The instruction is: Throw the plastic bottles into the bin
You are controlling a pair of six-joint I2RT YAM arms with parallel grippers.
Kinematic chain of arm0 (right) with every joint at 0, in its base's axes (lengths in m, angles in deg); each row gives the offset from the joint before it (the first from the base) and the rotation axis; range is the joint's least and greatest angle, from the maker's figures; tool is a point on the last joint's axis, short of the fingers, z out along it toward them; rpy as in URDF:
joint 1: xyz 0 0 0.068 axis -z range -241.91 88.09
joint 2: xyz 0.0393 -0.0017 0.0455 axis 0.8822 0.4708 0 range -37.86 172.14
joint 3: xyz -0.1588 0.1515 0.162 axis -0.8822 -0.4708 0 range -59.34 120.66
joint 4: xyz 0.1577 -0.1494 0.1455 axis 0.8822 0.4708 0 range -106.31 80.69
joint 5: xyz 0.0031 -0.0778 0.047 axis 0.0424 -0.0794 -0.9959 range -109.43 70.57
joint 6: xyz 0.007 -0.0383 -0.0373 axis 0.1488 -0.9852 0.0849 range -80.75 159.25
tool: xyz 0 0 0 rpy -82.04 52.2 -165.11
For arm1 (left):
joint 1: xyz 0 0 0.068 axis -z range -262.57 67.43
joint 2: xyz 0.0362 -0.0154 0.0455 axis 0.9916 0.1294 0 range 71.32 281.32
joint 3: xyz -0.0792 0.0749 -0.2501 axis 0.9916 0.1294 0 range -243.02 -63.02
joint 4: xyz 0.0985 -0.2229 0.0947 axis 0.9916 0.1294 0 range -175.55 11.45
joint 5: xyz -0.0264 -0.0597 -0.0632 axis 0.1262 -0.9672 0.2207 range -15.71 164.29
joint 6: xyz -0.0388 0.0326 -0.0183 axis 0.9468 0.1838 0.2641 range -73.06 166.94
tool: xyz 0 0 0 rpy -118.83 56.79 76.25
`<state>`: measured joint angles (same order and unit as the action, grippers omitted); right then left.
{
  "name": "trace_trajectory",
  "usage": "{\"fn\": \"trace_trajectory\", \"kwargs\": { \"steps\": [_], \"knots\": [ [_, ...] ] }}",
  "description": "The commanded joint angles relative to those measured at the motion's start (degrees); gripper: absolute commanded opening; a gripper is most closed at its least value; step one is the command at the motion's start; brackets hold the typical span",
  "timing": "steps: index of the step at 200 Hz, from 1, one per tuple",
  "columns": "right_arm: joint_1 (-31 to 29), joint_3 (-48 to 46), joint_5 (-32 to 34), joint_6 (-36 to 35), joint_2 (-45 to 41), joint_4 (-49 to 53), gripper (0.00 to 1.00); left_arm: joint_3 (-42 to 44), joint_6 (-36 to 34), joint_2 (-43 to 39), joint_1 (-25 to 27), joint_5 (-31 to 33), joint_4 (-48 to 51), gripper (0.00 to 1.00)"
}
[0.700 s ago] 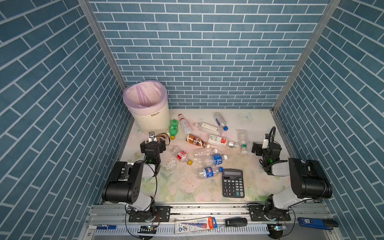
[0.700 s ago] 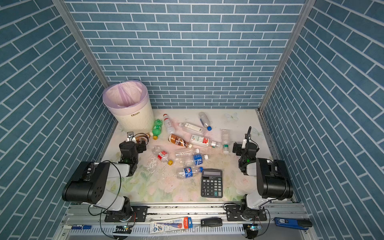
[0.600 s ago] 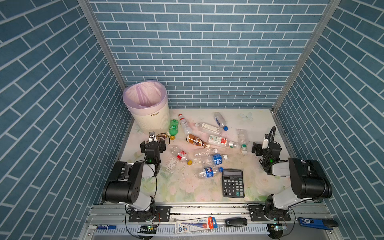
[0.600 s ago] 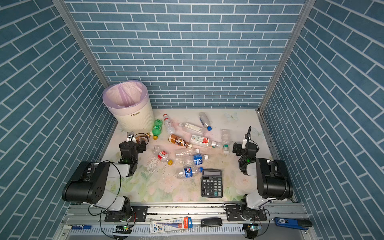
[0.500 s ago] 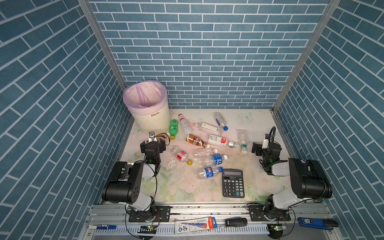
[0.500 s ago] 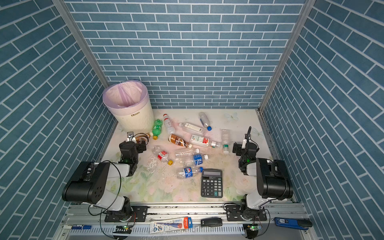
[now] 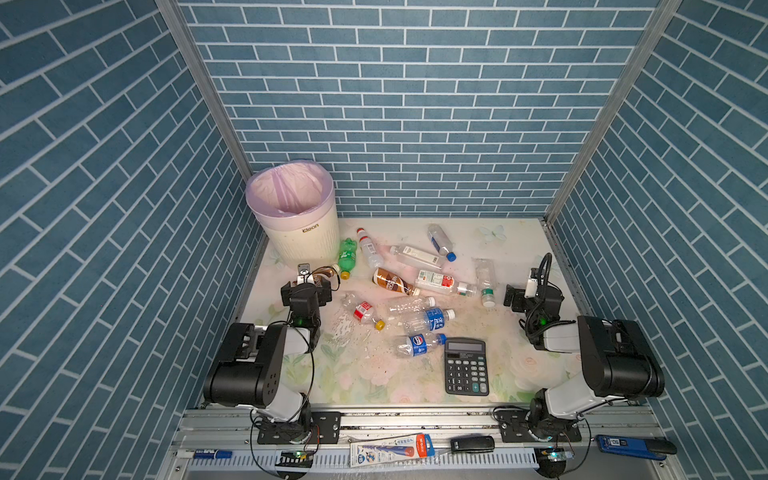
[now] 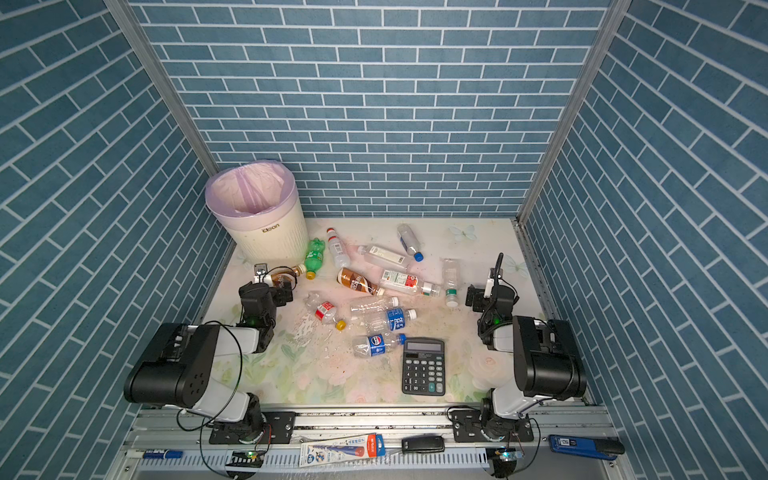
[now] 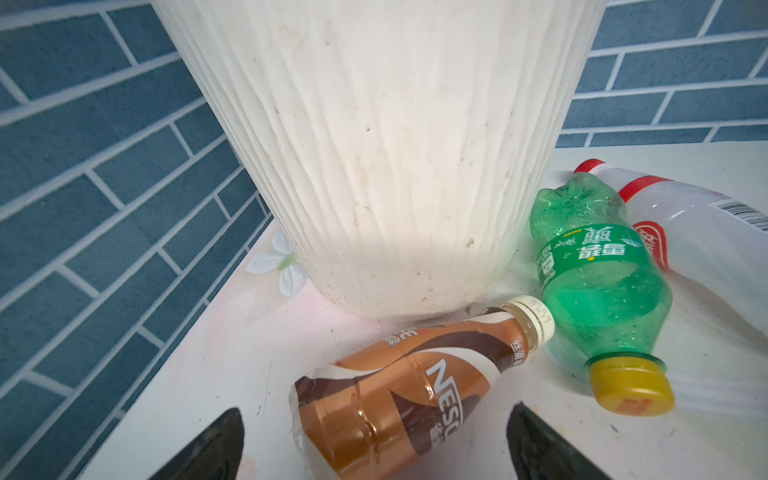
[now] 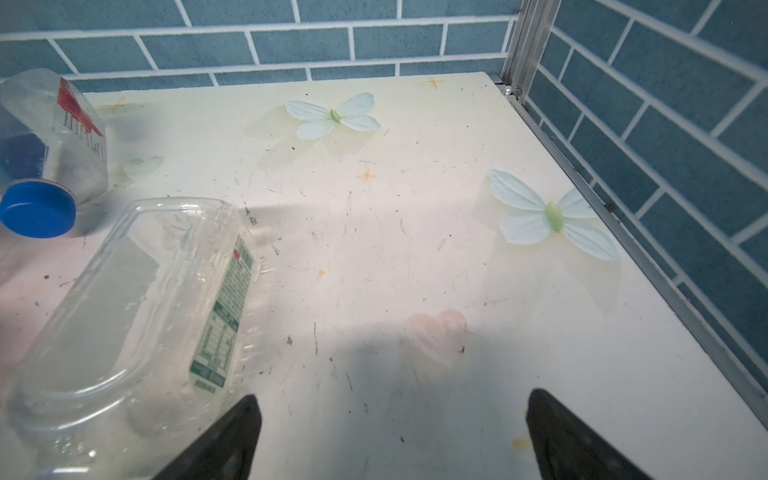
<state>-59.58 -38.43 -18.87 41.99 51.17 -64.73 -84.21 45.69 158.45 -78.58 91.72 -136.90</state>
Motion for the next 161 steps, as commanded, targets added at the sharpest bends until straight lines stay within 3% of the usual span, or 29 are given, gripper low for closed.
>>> {"fn": "trace_trajectory", "kwargs": {
  "steps": [1, 25, 55, 93, 120, 140, 161],
  "knots": [
    [0.22, 1.90, -0.56, -0.02, -0.77, -0.56, 0.99, 0.45, 0.03, 0.39, -0.25, -0.38, -0.77, 0.99],
    [0.22, 1.88, -0.34, -0.04, -0.73, -0.71, 0.99, 0.61, 0.03, 0.21, -0.30, -0.38, -1.02, 0.99],
    [0.13, 3.75, 6.40, 2.18, -5.29, 6.38, 0.99, 1.21, -0.13, -3.28, -0.19, 0.73, 0.45, 0.99],
    [-0.21, 7.35, 13.39, 4.24, -9.99, 16.44, 0.99, 3.26, 3.05, -13.82, 0.32, 5.34, 8.38, 0.99],
    [-0.28, 11.36, 21.62, 12.37, -14.09, 27.14, 0.99, 4.16, 6.98, -19.67, 0.74, 7.55, 14.17, 0.99],
    [-0.06, 8.16, 19.82, 21.57, -18.44, 25.34, 0.99, 4.08, 7.49, -24.94, 2.63, 7.22, 18.74, 0.99],
    [0.27, 10.93, 11.08, 20.32, -18.75, 30.19, 0.99, 3.35, 3.71, -28.97, 7.80, 9.59, 21.24, 0.99]
  ]
}}
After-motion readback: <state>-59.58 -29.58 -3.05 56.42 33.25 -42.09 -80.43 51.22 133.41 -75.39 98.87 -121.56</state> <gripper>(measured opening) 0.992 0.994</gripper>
